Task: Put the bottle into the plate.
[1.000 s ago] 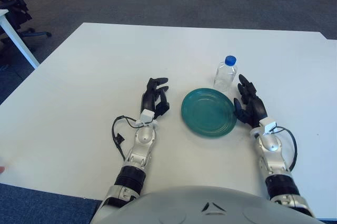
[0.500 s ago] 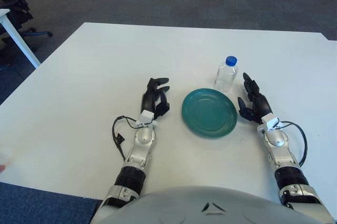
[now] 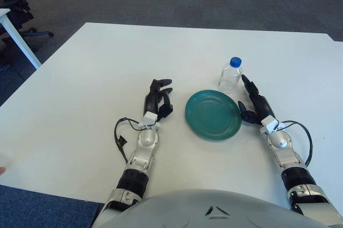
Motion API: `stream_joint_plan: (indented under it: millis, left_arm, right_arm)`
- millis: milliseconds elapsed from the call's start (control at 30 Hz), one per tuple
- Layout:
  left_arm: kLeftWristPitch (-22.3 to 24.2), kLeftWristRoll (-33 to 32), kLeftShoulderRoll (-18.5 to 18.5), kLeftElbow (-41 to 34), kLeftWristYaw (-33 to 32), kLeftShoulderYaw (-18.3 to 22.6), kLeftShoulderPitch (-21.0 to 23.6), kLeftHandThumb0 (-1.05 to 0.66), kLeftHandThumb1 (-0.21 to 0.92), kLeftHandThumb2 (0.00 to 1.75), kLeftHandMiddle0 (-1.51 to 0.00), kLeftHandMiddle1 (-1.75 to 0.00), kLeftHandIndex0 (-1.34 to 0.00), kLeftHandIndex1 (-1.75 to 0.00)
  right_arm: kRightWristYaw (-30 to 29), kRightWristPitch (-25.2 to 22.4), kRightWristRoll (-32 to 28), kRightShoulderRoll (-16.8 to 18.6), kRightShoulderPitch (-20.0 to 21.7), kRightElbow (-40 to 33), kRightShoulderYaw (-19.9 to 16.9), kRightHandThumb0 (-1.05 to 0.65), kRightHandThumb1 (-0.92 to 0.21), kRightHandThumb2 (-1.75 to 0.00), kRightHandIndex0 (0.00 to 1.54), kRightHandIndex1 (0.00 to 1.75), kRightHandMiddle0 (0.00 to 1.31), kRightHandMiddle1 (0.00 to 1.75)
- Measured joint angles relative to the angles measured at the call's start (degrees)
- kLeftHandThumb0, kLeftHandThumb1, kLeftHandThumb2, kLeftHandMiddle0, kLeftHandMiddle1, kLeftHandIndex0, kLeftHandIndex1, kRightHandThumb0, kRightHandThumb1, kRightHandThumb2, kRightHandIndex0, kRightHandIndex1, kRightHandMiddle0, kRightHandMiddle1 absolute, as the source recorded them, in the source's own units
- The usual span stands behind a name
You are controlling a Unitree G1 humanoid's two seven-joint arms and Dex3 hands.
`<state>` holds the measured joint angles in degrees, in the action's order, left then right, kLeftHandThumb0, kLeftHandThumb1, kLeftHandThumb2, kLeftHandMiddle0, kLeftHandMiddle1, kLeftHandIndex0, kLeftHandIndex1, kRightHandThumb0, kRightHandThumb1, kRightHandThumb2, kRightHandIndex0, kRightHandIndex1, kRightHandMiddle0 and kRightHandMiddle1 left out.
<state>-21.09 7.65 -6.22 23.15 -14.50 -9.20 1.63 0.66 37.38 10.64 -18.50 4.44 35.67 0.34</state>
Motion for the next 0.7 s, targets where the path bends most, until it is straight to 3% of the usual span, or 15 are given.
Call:
stream_joint_plan:
  millis: [700]
  left_arm:
    - [0.87,0.31,-0.01,-0.71,-0.08,-0.44,-0.15,-0.6,0.92,0.92,-0.56,-0.71,-0.28,-1.08]
  right_arm:
    - [1.0,0.56,-0.8,-0.07,6.05,6.93,0.0,-1.05,-0.92,-0.92,0.0,0.0,0.0,0.0]
